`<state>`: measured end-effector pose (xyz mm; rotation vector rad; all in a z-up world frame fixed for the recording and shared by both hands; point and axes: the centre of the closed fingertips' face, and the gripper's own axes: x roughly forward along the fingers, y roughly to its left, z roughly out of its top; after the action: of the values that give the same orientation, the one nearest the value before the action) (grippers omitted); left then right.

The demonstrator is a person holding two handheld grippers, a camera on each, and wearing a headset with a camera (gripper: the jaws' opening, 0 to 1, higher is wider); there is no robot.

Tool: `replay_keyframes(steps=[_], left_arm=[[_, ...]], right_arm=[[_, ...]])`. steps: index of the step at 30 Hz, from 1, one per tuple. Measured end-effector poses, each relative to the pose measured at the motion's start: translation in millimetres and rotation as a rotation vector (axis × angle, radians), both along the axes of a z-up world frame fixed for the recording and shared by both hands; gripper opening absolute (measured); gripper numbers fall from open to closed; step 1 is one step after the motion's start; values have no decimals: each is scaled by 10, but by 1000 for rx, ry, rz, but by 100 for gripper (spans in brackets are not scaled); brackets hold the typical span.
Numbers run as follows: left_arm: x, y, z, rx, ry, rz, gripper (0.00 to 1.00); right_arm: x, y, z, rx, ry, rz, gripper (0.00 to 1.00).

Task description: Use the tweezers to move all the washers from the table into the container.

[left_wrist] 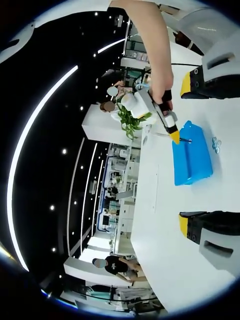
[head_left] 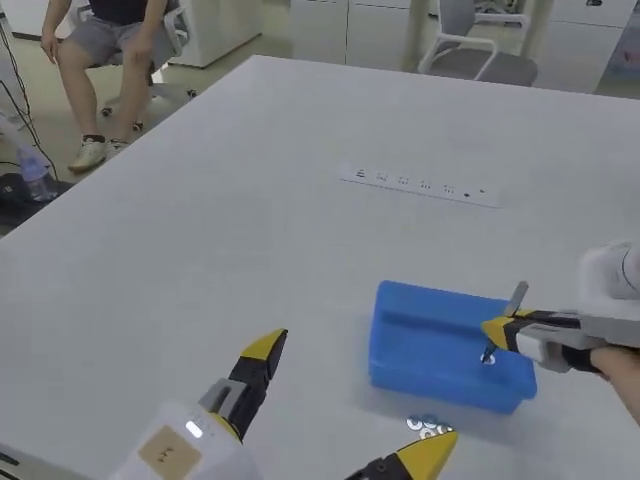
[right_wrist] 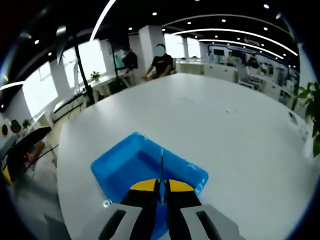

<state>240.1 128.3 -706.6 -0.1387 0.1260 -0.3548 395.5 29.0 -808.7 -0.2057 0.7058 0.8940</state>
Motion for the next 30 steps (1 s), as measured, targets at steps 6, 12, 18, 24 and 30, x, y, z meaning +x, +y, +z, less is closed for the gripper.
replay_keyframes(steps=[6, 12, 18, 24, 30], left_arm=[[-3, -2, 13, -3, -9, -4, 95], [-1, -3, -6, 2, 1, -5, 95], [0, 6, -13, 0, 5, -5, 95], [1, 16, -14, 2, 3, -3, 94], [1, 20, -13, 2, 3, 0, 94]], right_arm=[[-10, -18, -3, 8, -10, 2, 3], [-35, -10, -3, -6, -26, 20, 3], [-48, -13, -25, -8, -24, 27, 4], [-102, -23, -22, -32, -51, 46, 4], [-148, 10, 163, 29, -87, 44, 4]])
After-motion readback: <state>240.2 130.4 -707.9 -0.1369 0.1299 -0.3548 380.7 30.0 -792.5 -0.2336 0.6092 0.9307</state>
